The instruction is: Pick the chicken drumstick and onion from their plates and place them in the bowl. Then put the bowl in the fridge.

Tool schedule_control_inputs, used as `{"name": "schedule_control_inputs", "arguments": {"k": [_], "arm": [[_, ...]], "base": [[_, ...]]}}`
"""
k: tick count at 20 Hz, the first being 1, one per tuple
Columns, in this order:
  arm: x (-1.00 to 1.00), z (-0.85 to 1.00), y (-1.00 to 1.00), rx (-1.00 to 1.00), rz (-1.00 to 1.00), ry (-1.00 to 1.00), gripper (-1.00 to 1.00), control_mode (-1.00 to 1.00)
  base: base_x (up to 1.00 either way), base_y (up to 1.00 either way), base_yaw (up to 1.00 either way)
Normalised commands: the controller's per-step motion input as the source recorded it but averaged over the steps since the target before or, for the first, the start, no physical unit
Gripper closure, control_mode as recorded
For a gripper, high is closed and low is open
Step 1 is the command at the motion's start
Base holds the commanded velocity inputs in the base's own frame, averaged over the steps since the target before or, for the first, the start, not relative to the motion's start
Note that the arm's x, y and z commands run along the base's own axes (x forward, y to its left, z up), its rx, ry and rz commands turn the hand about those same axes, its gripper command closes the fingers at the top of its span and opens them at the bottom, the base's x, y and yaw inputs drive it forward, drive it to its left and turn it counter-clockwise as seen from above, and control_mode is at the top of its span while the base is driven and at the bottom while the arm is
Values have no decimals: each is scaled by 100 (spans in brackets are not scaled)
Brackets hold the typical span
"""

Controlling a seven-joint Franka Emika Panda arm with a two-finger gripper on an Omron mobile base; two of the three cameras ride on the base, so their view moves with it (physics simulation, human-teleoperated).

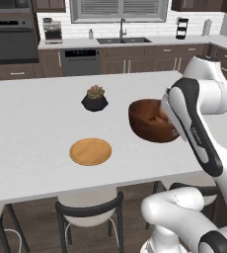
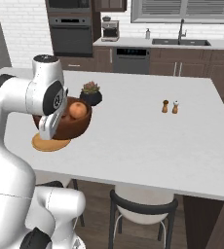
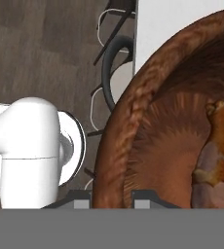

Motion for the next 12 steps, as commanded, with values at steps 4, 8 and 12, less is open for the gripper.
{"name": "schedule_control_inputs", "arguments": {"k": [4, 8, 12], "arm": [[-9, -1, -7, 0, -10, 12, 100, -100], [-1, -1, -1, -1, -8, 9, 100, -100], [-4, -11, 0, -1, 0, 0, 100, -100]], "base": [[0, 0, 0], [0, 0, 0], [0, 0, 0]]}}
